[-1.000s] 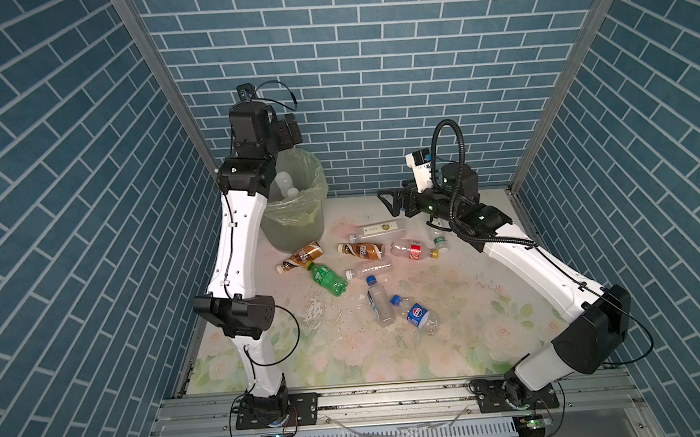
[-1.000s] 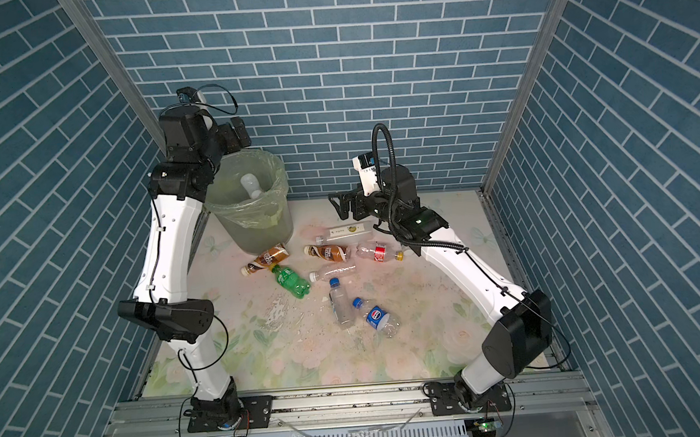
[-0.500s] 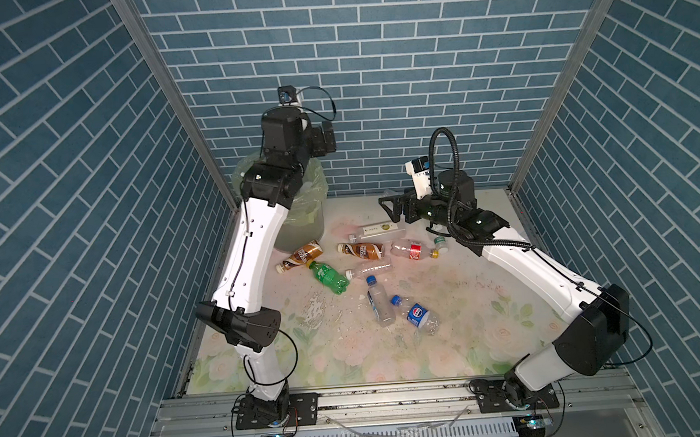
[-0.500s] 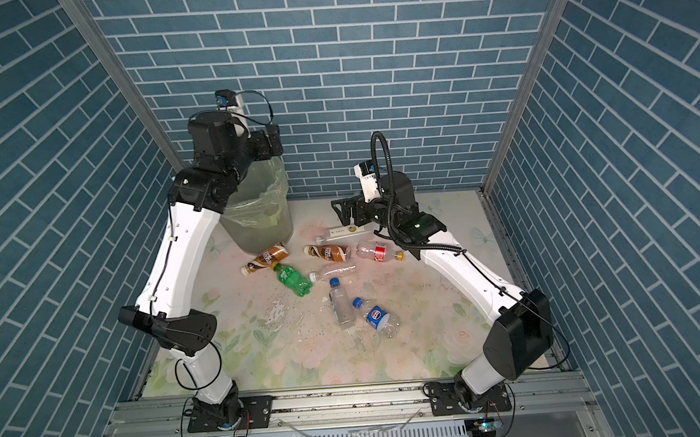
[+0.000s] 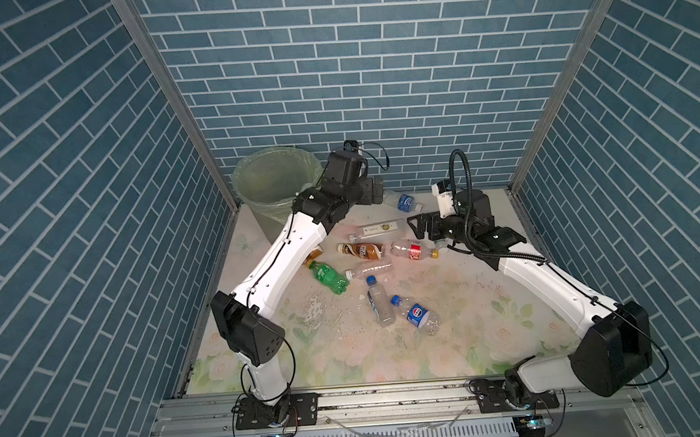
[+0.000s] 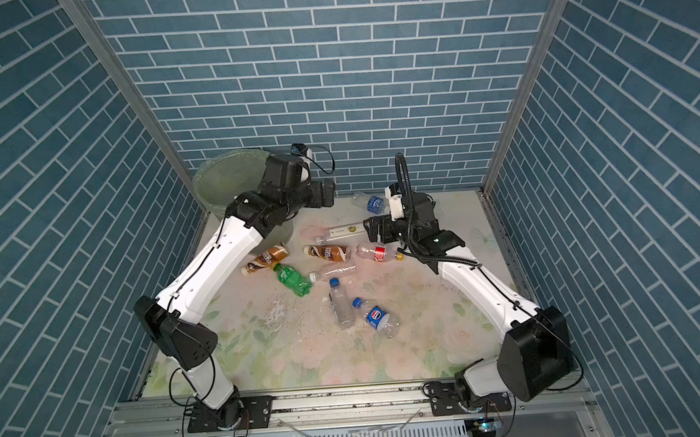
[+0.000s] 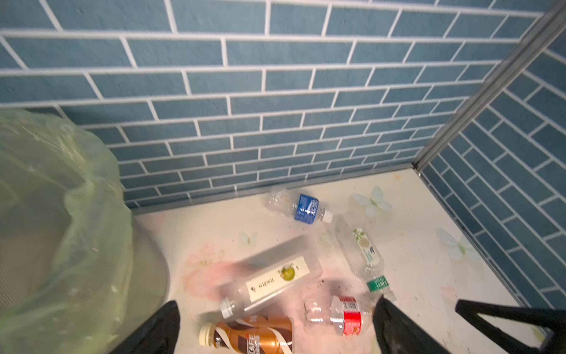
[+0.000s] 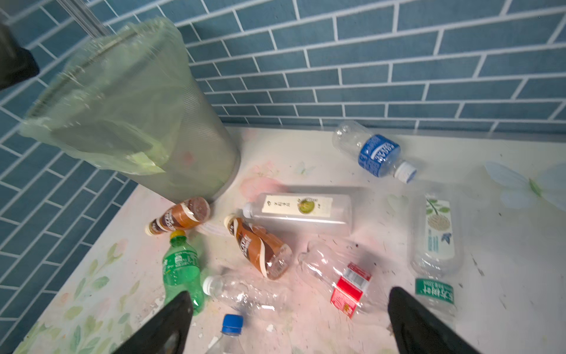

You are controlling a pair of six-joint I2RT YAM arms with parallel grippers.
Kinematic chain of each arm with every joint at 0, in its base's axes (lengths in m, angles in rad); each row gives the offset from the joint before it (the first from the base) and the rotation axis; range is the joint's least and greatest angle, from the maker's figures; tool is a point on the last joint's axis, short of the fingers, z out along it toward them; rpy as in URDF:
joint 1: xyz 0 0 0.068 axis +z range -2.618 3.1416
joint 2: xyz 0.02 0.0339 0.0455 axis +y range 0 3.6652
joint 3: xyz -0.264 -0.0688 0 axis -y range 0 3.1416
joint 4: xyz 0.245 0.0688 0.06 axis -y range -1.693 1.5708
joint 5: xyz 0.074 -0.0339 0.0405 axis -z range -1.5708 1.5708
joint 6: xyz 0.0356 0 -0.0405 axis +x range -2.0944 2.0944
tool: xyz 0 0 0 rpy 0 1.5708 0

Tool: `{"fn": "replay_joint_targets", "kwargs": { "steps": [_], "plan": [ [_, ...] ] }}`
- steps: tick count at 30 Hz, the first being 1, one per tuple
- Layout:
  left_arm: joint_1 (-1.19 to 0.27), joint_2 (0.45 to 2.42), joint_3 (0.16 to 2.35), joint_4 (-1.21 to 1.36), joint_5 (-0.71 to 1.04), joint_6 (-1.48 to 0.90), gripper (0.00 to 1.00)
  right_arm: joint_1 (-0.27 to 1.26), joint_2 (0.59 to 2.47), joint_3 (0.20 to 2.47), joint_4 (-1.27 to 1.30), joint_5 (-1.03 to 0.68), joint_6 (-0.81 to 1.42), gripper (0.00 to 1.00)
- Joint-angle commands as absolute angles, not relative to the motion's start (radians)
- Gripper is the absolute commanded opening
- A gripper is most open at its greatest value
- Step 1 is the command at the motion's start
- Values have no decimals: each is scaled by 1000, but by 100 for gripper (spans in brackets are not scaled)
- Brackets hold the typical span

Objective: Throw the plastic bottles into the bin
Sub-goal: 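Withdraw the left gripper from the bin back over the table, then grasp the clear red-label bottle with the right gripper while the left gripper lowers nearby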

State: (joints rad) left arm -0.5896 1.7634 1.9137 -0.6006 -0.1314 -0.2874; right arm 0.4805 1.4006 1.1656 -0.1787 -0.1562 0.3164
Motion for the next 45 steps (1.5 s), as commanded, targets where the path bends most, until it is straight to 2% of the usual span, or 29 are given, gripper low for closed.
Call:
{"fn": "replay_joint_targets", "kwargs": {
  "steps": [1, 10, 25, 45],
  "plan": [
    [-597, 1692, 1807, -547, -82, -415, 99, 476, 1418, 1110, -218, -132, 291, 98],
    [-584, 1638, 1493, -384, 157, -598, 99, 477, 1576, 1106, -202, -106, 172, 94],
    [-578, 1592, 1183, -137, 249, -751, 99, 489, 1725, 1143, -196, -7, 12, 94],
    [-513, 1624, 1074, -36, 368, -802, 99, 491, 1912, 1296, -244, -57, -40, 91]
  ]
}}
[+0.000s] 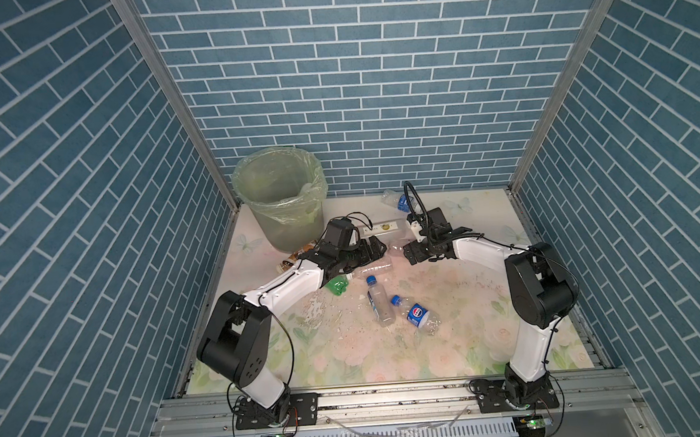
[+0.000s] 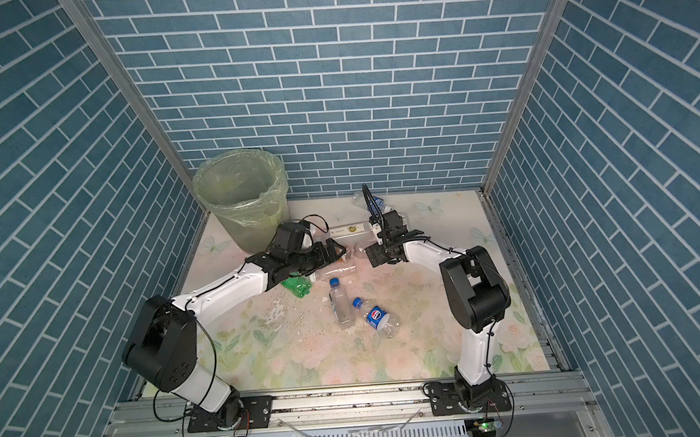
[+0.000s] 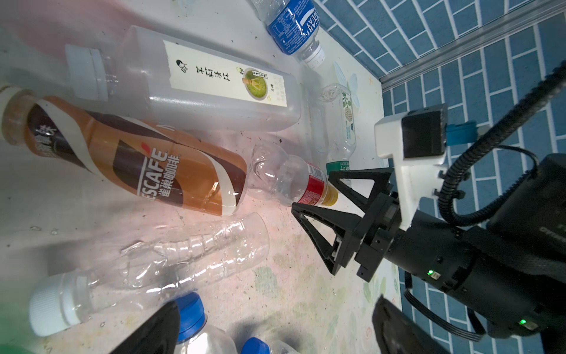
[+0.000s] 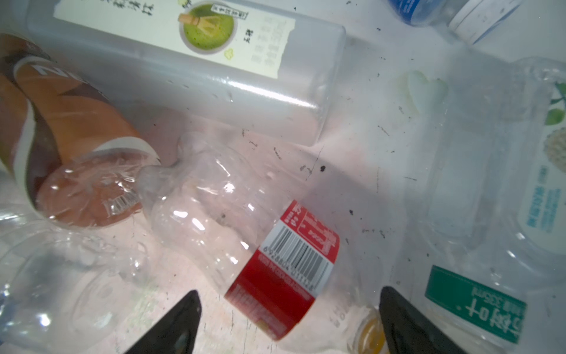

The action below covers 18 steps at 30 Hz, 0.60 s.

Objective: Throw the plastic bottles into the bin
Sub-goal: 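Grasp the clear red-label bottle with the right gripper while the left gripper lowers nearby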

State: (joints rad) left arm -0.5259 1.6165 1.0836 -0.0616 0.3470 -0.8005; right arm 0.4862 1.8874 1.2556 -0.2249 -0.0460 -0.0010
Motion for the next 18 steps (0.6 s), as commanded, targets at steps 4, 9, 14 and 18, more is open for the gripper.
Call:
{"fn": "replay_joint_targets", "kwargs": {
  "steps": [4, 9, 14, 18],
  "plan": [
    [-508, 1627, 1072, -28, 372, -803, 99, 491, 1944, 1327, -272, -60, -62, 89],
    [-496, 1644, 1066, -11, 398, -823, 99, 491, 1958, 1337, -287, -83, -62, 86],
    [-492, 1624, 1053, -17, 401, -827, 99, 497, 1959, 1326, -279, -101, -55, 83],
    [-493, 1620, 1051, -23, 401, -825, 99, 499, 1950, 1312, -270, -96, -55, 79]
  ]
}}
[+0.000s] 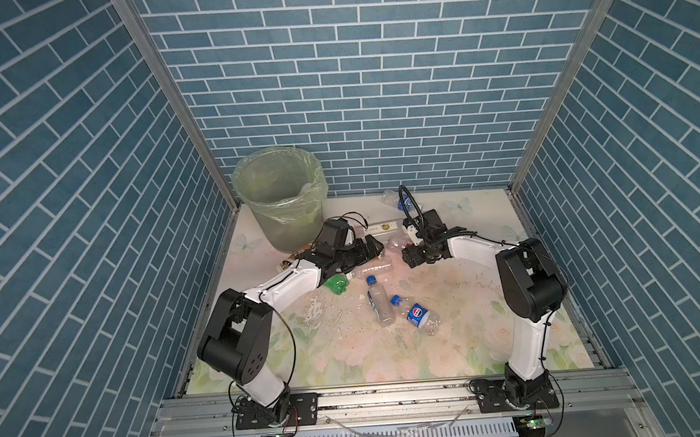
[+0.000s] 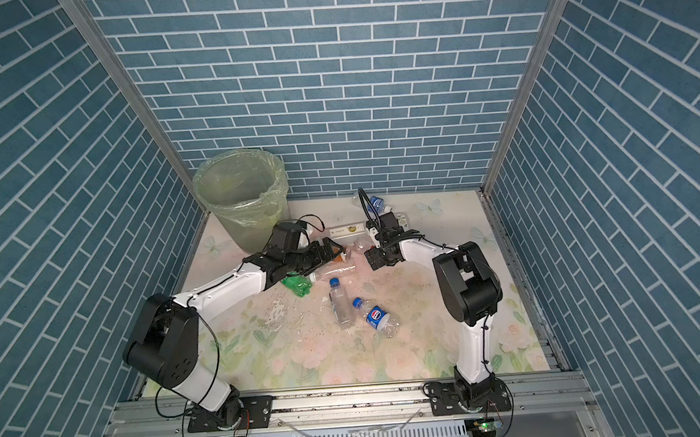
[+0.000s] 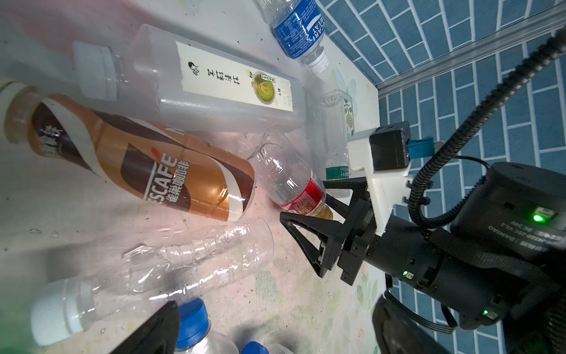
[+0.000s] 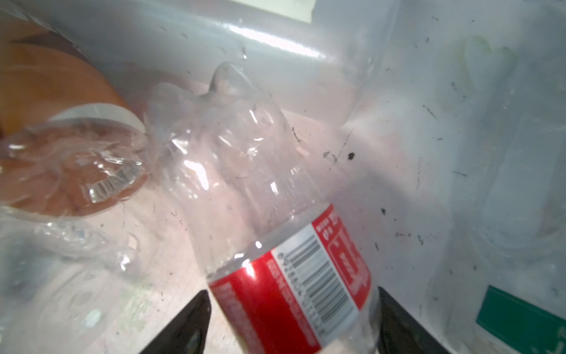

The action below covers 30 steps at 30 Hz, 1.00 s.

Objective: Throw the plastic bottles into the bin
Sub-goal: 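Grasp the clear red-label bottle with the right gripper while the left gripper lowers nearby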

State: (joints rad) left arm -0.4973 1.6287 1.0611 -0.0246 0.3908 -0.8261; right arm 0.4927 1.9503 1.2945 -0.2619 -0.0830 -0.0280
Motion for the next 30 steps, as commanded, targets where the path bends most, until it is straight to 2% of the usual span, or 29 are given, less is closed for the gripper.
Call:
{"fn": "replay_joint_targets", "kwargs": {
  "steps": [1, 11, 30],
  "plan": [
    [-493, 1623, 1052, -23, 404, -827, 99, 500, 1948, 1310, -270, -97, -54, 77],
    [-492, 1625, 1080, -60, 403, -823, 99, 508, 1931, 1277, -274, -94, -61, 65],
    [-493, 1666, 1123, -81, 419, -833, 99, 525, 1834, 1174, -255, -67, -24, 57]
  ]
}}
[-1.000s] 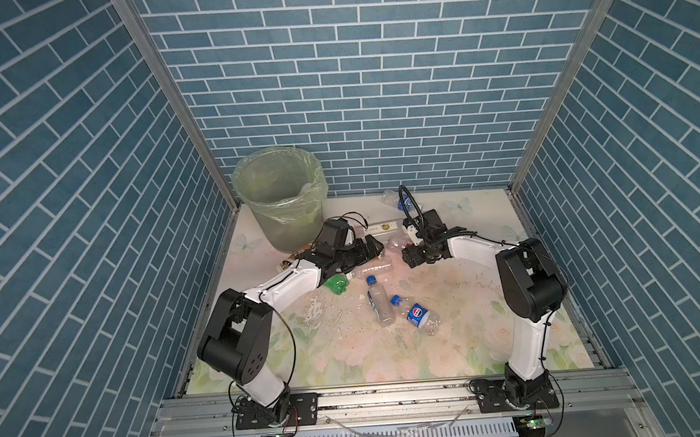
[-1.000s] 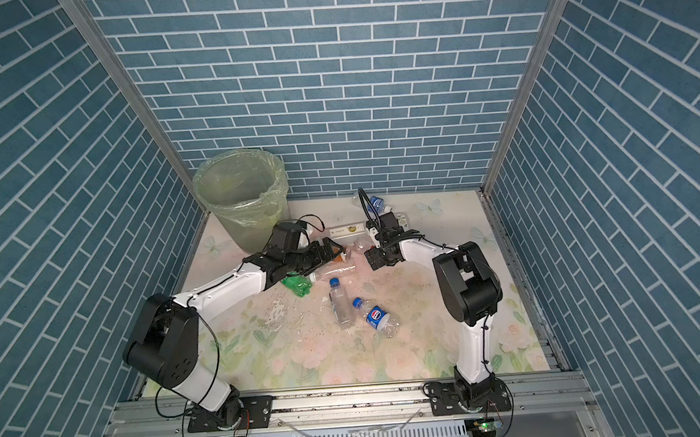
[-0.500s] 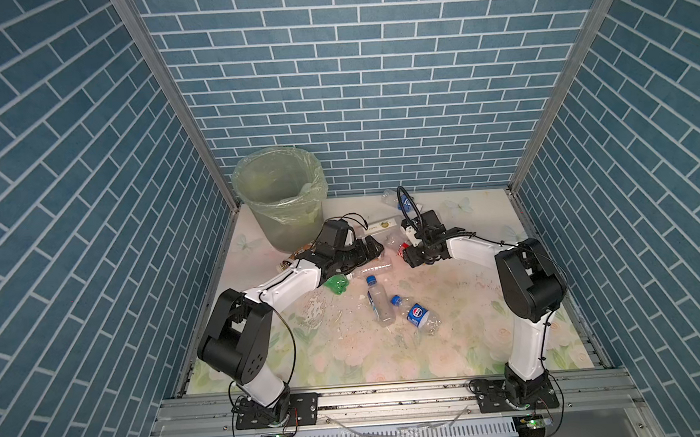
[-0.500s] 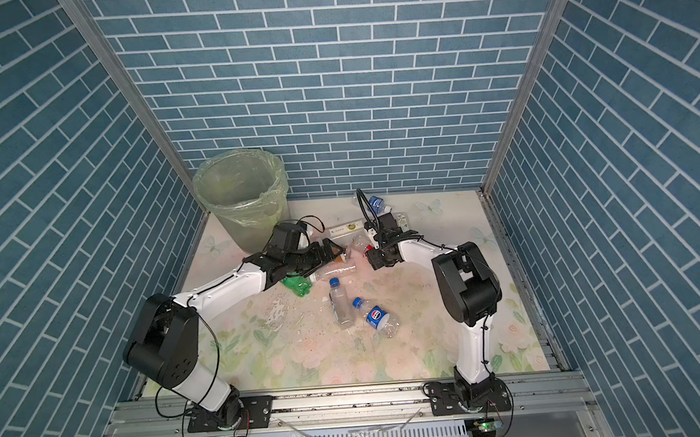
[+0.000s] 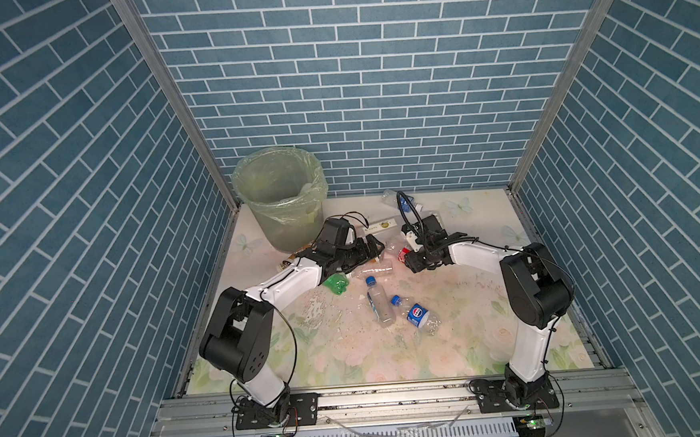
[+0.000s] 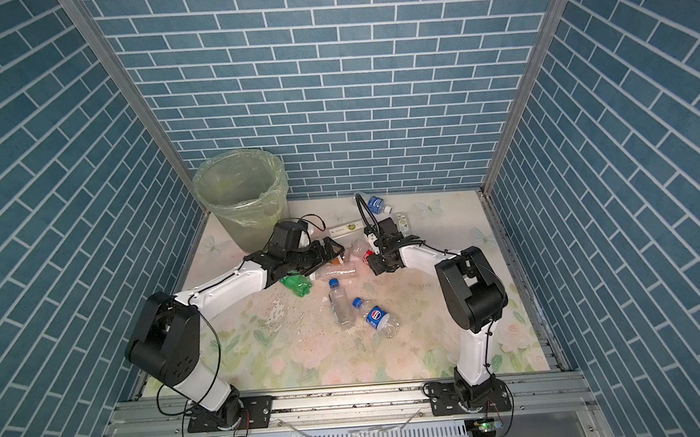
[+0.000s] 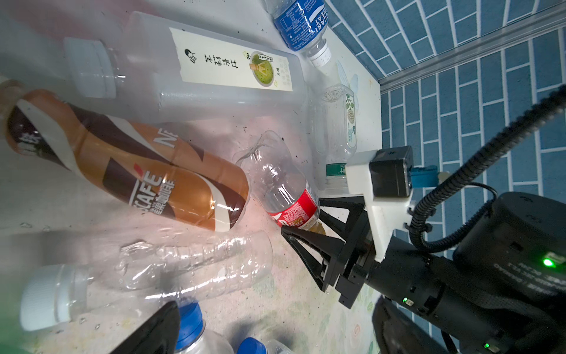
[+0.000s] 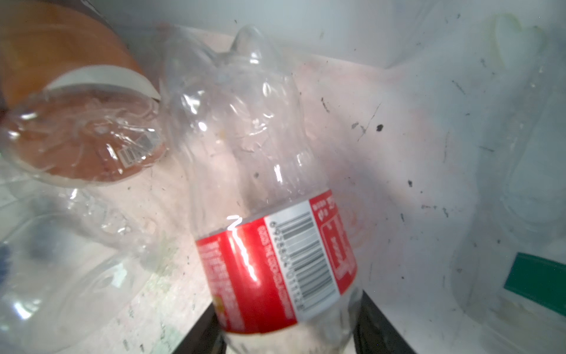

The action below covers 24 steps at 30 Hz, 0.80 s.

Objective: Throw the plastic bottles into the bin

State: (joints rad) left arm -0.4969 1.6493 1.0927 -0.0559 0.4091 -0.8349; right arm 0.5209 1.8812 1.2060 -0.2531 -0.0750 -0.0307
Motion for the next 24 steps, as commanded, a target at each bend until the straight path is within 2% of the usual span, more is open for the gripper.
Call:
{"fn": "replay_joint_targets", "kwargs": {
  "steps": [1, 14, 24],
  "plan": [
    [-493, 1667, 1128, -82, 421, -833, 99, 525, 1828, 1168, -251, -67, -19, 57],
    [-492, 1682, 1171, -78, 420, -869, 99, 525, 1741, 1161, -239, -83, 44, 54],
    [-496, 1744, 1245, 39, 365, -984, 99, 529, 1665, 1222, -255, -139, 95, 53]
  ]
}}
